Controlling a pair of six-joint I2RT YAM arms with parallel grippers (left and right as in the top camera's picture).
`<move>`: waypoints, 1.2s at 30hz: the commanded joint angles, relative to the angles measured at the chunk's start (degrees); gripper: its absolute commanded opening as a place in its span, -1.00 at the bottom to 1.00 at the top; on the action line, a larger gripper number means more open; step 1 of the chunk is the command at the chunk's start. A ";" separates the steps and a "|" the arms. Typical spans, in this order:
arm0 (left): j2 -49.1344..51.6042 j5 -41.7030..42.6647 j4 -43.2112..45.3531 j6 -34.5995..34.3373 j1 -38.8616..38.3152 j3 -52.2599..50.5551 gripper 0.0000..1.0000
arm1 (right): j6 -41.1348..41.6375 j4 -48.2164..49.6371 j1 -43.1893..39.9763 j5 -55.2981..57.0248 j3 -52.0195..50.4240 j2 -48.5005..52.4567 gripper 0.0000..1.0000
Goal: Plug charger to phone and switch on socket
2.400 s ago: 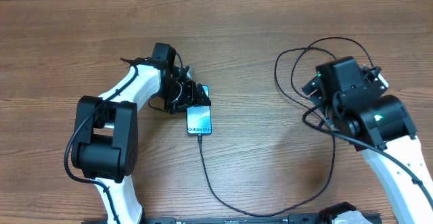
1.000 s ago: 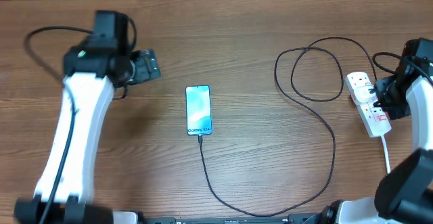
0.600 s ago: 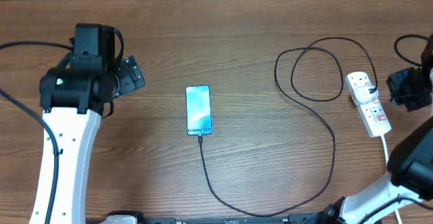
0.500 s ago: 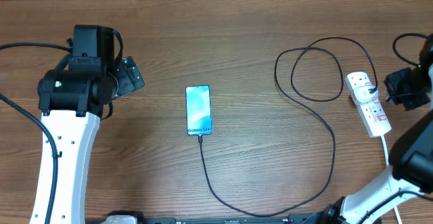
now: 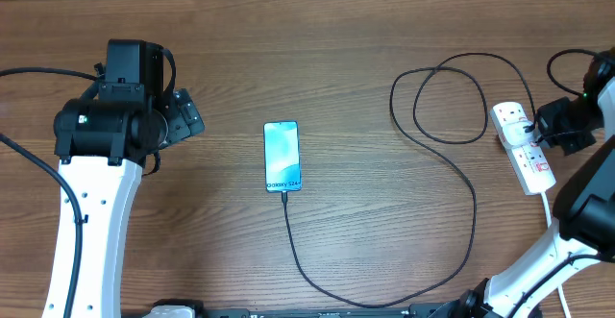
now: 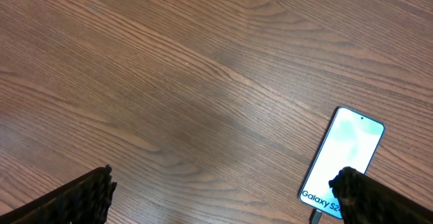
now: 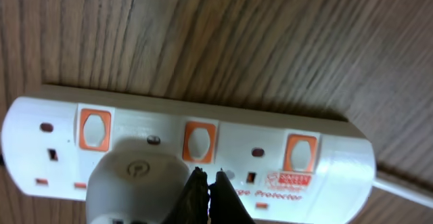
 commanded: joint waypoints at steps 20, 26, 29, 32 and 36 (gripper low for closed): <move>-0.76 -1.18 -0.76 -1.42 -0.33 0.22 0.99 | 0.04 4.72 2.89 -0.33 -0.46 0.79 -0.92; -0.76 -1.18 -0.98 -1.44 -0.33 0.22 0.99 | 0.02 4.33 3.63 -0.35 -0.48 0.79 -0.92; -0.76 -1.18 -1.01 -1.42 -0.33 0.22 0.99 | 0.02 3.48 3.89 -0.35 -0.48 0.79 -0.92; -0.76 -1.18 -0.96 -1.42 -0.33 0.22 0.99 | 0.04 1.66 3.89 -0.35 -0.48 0.79 -0.92; -0.76 -1.20 -0.46 -1.42 -0.33 0.22 1.00 | 0.31 0.55 2.91 -0.28 -0.44 0.79 -0.92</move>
